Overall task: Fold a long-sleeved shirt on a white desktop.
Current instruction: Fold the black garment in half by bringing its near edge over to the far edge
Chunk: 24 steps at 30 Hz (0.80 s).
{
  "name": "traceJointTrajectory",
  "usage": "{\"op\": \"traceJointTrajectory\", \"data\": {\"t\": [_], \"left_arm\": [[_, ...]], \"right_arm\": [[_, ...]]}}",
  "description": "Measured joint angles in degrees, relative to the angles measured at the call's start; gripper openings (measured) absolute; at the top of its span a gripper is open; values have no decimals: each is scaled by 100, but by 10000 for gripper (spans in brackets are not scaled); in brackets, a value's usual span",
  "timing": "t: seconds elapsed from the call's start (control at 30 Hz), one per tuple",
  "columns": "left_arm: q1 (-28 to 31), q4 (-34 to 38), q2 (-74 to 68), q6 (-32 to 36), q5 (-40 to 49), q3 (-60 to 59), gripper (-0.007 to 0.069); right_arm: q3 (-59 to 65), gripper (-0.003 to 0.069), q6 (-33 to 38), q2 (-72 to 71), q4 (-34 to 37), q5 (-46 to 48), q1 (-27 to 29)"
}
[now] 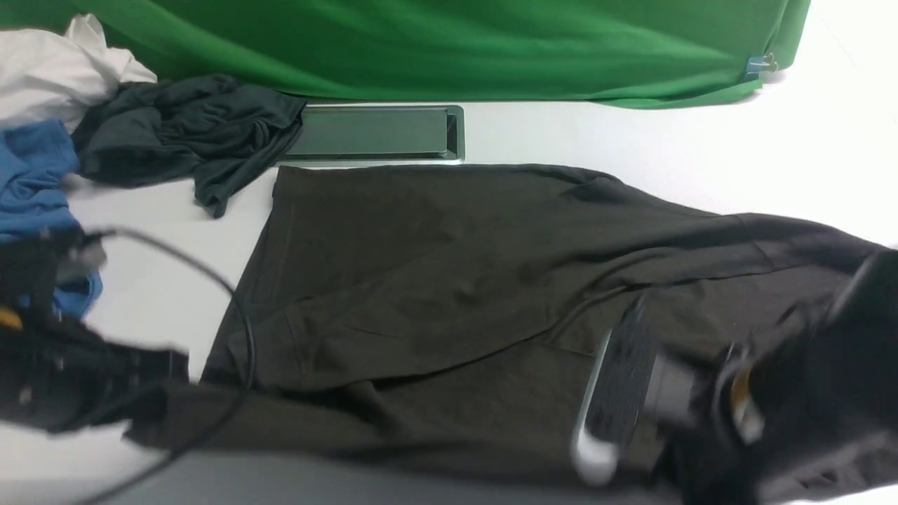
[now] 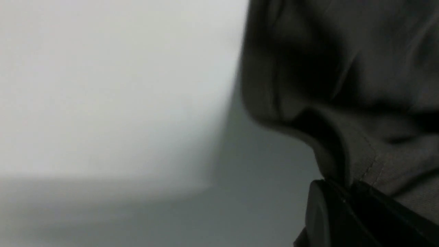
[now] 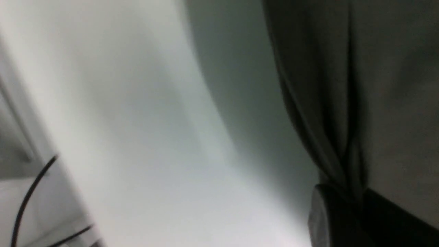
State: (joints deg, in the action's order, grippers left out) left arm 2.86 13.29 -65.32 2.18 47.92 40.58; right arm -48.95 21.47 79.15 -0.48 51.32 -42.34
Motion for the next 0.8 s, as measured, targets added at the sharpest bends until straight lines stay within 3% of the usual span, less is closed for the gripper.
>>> {"op": "traceJointTrajectory", "data": {"t": [0.27, 0.5, 0.63, 0.8], "left_arm": [[-6, 111, -1168, 57, 61, 1769, 30], [-6, 450, -2642, 539, -118, 3420, 30], [-10, 1267, -3819, 1065, -960, 4438, 31], [-92, 1555, -5004, 1207, -2030, 5001, 71]], "right_arm": [[-1460, 38, 703, 483, 48, -186, 1421], [-2719, 38, 1646, 1608, -12, -638, 1896], [-3483, 38, 2031, 2673, -75, -1478, 2128], [-3843, 66, 1565, 3727, -87, -2645, 2351]]}}
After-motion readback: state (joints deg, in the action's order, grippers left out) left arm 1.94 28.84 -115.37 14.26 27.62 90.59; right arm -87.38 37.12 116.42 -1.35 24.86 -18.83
